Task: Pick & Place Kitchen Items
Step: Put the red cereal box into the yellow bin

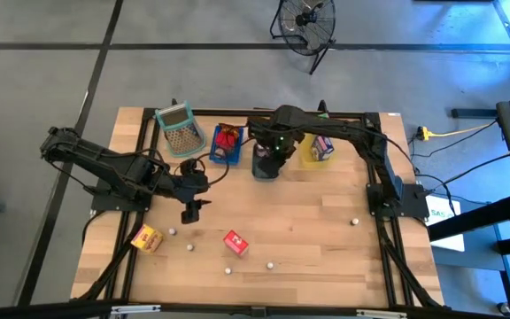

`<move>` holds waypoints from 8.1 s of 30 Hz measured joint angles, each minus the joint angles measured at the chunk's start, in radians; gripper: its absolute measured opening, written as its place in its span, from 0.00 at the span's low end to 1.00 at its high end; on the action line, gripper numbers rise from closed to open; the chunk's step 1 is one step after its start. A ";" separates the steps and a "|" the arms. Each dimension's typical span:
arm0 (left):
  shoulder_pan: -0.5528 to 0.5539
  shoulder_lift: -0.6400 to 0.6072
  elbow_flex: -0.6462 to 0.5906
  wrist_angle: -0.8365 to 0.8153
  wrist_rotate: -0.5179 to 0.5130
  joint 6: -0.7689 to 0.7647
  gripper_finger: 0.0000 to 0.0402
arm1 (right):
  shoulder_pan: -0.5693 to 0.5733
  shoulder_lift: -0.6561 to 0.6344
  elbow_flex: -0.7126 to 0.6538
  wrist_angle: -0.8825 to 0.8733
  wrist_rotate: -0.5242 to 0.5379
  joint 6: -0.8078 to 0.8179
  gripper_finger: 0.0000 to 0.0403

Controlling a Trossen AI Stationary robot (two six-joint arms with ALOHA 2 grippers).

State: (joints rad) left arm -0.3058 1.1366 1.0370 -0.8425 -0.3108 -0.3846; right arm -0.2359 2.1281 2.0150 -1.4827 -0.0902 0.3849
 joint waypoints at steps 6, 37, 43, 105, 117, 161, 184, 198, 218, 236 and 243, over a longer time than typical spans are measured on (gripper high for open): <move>0.000 0.000 0.000 0.000 0.078 -0.025 0.54 | 0.052 -0.022 0.075 -0.085 -0.183 -0.058 0.26; -0.027 0.001 0.000 0.179 -0.061 0.088 0.66 | 0.685 -0.153 0.075 -0.088 0.374 0.216 0.26; -0.023 0.001 0.000 0.173 -0.141 0.035 0.77 | 0.782 -0.153 0.075 -0.088 0.485 0.308 0.26; -0.315 0.335 0.000 0.196 -0.184 0.216 0.79 | 0.919 -0.151 0.075 -0.088 0.648 0.359 0.26; -0.312 0.335 0.000 0.196 -0.192 0.207 0.79 | 0.919 -0.151 0.075 -0.088 0.651 0.359 0.26; -0.255 0.395 0.000 0.163 -0.234 0.155 0.79 | 0.917 -0.137 0.074 -0.088 0.639 0.340 0.26; -0.255 0.384 0.000 0.167 -0.220 0.211 0.79 | 0.917 -0.138 0.074 -0.088 0.637 0.340 0.26; -0.247 0.384 0.000 0.169 -0.207 0.189 0.79 | 0.898 -0.138 0.074 -0.088 0.637 0.359 0.26; -0.242 0.383 0.000 0.197 -0.188 0.192 0.79 | 0.898 -0.138 0.074 -0.088 0.637 0.333 0.26; -0.228 0.383 0.000 0.196 -0.163 0.215 0.98 | 0.898 -0.138 0.074 -0.088 0.637 0.333 0.26; -0.229 0.383 0.000 0.196 -0.162 0.215 0.97 | 0.898 -0.138 0.074 -0.088 0.637 0.333 0.26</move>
State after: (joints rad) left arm -0.5346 1.5200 1.0371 -0.6460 -0.4725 -0.1696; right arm 0.6624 1.9896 2.0892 -1.5711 0.5468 0.7177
